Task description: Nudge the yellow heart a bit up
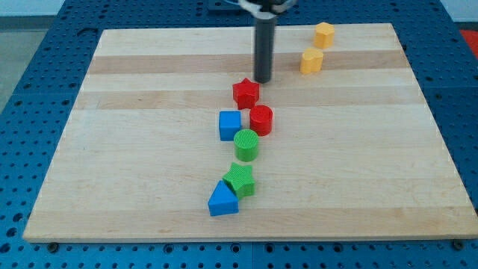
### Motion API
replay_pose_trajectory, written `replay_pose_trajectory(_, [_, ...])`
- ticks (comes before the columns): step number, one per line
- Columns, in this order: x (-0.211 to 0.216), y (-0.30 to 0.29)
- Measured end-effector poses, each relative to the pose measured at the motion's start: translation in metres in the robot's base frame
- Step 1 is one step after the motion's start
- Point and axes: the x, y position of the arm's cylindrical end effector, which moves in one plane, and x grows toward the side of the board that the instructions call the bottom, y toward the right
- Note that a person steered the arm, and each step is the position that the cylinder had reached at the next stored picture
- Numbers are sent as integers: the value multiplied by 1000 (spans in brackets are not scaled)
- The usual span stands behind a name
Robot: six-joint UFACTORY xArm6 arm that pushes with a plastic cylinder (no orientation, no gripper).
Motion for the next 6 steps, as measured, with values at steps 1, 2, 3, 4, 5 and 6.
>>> replay_pose_trajectory(1, [19,-24])
replay_pose_trajectory(2, [31,-21])
replay_pose_trajectory(3, [31,-18])
replay_pose_trajectory(4, [5,-2])
replay_pose_trajectory(5, [-11,61])
replay_pose_trajectory(6, [-16,124])
